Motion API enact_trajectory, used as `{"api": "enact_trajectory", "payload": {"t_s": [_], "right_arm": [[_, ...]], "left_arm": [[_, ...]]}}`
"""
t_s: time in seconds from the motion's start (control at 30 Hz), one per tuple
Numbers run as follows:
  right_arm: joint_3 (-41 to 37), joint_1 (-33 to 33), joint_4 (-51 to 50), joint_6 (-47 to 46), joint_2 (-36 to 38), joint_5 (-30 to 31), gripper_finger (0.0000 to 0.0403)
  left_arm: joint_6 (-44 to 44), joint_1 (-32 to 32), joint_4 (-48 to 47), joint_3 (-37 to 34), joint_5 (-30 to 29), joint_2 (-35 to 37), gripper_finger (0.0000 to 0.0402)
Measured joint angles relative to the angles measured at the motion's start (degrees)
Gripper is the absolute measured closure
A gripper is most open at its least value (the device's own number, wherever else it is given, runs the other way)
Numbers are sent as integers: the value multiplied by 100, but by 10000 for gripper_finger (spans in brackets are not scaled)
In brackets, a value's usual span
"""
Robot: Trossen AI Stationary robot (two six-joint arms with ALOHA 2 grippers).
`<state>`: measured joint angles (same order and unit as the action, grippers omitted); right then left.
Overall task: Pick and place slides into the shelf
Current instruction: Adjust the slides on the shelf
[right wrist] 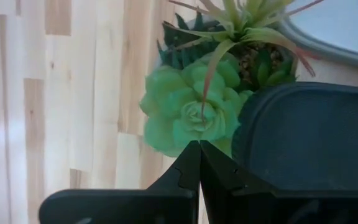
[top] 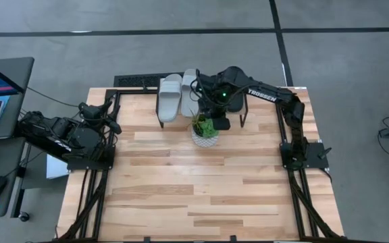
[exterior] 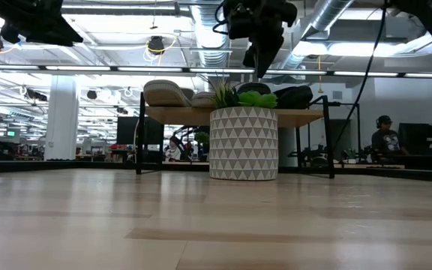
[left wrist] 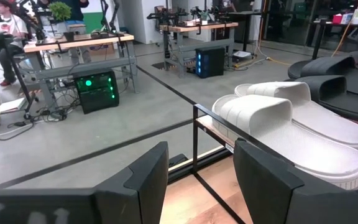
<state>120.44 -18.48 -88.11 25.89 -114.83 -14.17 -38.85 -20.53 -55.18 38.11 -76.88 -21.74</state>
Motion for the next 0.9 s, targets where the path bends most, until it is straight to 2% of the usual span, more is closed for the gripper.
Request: {"api": "enact_trajectory", "payload": {"t_s": [0.9], "right_arm": [[2, -79, 8, -47, -78, 1066, 403]], "left_arm": [[0, 0, 9, 0, 4, 2, 230]]}}
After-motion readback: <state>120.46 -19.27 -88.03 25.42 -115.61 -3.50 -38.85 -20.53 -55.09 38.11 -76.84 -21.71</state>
